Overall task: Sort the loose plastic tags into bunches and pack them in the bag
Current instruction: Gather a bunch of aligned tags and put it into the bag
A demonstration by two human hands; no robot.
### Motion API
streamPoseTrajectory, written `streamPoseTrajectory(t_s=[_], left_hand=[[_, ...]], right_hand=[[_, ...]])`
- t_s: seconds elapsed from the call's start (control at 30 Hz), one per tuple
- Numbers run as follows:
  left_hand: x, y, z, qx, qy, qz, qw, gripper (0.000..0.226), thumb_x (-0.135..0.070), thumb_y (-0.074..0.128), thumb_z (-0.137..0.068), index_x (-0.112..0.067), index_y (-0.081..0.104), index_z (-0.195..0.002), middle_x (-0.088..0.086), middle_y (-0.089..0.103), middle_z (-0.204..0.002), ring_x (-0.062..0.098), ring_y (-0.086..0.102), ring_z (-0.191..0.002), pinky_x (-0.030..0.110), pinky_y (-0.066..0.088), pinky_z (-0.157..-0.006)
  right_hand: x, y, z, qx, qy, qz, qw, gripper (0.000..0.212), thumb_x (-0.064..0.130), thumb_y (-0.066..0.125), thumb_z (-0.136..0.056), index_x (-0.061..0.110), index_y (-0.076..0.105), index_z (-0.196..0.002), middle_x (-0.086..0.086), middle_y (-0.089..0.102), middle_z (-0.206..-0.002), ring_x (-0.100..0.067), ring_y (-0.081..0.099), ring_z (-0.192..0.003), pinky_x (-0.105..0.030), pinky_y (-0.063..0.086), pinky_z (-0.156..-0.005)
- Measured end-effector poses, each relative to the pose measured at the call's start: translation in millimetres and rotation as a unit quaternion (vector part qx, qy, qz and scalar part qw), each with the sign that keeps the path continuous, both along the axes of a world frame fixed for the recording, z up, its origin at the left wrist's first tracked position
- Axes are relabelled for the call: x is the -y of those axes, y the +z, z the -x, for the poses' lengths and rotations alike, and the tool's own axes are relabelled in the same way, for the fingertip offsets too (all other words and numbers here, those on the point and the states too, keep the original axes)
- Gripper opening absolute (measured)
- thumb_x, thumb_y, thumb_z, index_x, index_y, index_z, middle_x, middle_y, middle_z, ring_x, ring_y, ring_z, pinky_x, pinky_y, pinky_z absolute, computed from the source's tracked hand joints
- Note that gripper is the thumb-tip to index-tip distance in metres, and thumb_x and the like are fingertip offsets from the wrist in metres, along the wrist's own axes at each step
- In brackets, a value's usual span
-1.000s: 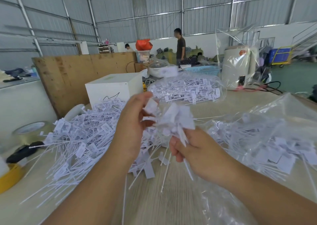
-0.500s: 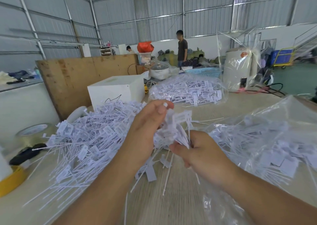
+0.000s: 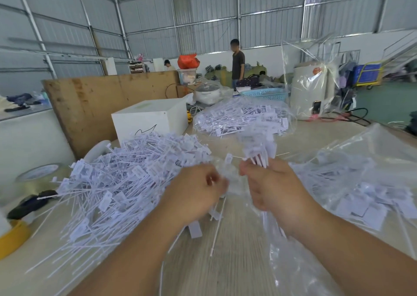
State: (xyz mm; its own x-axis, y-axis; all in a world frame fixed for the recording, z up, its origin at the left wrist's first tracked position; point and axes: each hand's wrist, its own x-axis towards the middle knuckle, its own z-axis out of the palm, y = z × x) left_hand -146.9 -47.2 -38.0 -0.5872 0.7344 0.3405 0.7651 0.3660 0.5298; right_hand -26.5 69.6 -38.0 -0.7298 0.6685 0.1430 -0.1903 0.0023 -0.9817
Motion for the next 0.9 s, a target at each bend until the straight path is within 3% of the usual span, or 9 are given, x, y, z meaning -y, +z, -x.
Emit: streamPoseTrajectory(t_s=[0.07,0.13,0.3,0.43,0.53,0.67,0.83,0.9], left_hand=[[-8.3,-14.1,-4.8,-0.075,0.036,0.156,0.984,0.028,-0.053,0.059,-0.084,-0.026,0.061,-0.079,-0.008,0.062,-0.076,0.011,0.061,-0.073,0.025,0.037,-0.056],[-15.9,-21.6,-8.4,-0.135,0.057,0.205,0.968,0.030,-0.051,0.054,-0.084,-0.022,0.061,-0.085,-0.005,0.061,-0.086,0.018,0.060,-0.080,0.026,0.035,-0.056],[-17.0,-23.6,-7.1,-0.116,0.036,0.184,0.975,0.026,-0.041,0.045,-0.088,-0.021,0.056,-0.076,-0.005,0.055,-0.080,0.014,0.052,-0.069,0.027,0.030,-0.051],[-18.4,-21.9,-8.6,-0.184,0.085,0.178,0.963,0.040,-0.052,0.054,-0.079,-0.022,0.057,-0.105,-0.001,0.054,-0.103,0.020,0.052,-0.098,0.032,0.041,-0.067],[-23.0,-22.4,-11.6,-0.192,0.123,0.202,0.952,0.038,-0.045,0.050,-0.084,-0.018,0.053,-0.110,0.003,0.055,-0.110,0.024,0.053,-0.105,0.032,0.038,-0.067],[-25.6,-23.8,-10.7,-0.177,0.148,0.220,0.948,0.033,-0.042,0.048,-0.089,-0.017,0.055,-0.109,0.002,0.057,-0.110,0.023,0.055,-0.105,0.032,0.037,-0.067],[-27.7,-21.8,-14.8,-0.197,0.147,0.225,0.943,0.011,-0.029,0.049,-0.090,-0.020,0.050,-0.084,0.002,0.062,-0.100,0.020,0.051,-0.084,0.029,0.036,-0.061],[-27.9,-22.8,-13.2,-0.207,0.139,0.205,0.947,0.012,-0.030,0.049,-0.088,-0.019,0.053,-0.088,0.003,0.060,-0.102,0.020,0.049,-0.086,0.030,0.036,-0.062]], right_hand=[[-1.2,-2.6,1.8,0.061,0.015,0.035,0.997,0.019,0.008,0.063,-0.087,0.009,0.052,-0.072,0.004,0.029,-0.041,-0.010,0.023,-0.033,-0.017,0.018,-0.039],[-4.8,-3.3,2.5,0.089,-0.002,0.054,0.995,0.016,0.005,0.063,-0.085,0.010,0.051,-0.075,0.004,0.029,-0.042,-0.011,0.022,-0.033,-0.017,0.017,-0.040],[-29.1,3.2,-7.2,0.036,-0.107,0.117,0.987,0.028,0.002,0.060,-0.084,0.015,0.041,-0.069,0.004,0.027,-0.040,-0.010,0.019,-0.031,-0.015,0.017,-0.037],[-32.4,3.2,-9.9,0.022,-0.101,0.133,0.986,0.024,0.003,0.059,-0.086,0.014,0.045,-0.071,0.004,0.027,-0.041,-0.010,0.020,-0.032,-0.017,0.017,-0.036],[-22.2,4.0,-7.5,0.025,-0.070,0.114,0.991,0.019,0.005,0.059,-0.088,0.010,0.048,-0.074,0.006,0.030,-0.038,-0.010,0.023,-0.031,-0.019,0.022,-0.032],[-21.0,9.6,-10.1,-0.009,-0.075,0.112,0.991,0.021,0.007,0.059,-0.090,0.010,0.045,-0.074,0.005,0.031,-0.039,-0.011,0.025,-0.032,-0.020,0.026,-0.033],[-19.9,2.8,-11.7,0.036,-0.053,0.084,0.994,0.017,0.008,0.059,-0.091,0.007,0.051,-0.076,0.003,0.034,-0.040,-0.011,0.027,-0.032,-0.019,0.027,-0.034],[-21.4,3.0,-11.2,0.042,-0.050,0.091,0.994,0.015,0.006,0.058,-0.089,0.008,0.051,-0.076,0.003,0.033,-0.041,-0.011,0.026,-0.032,-0.018,0.026,-0.035]])
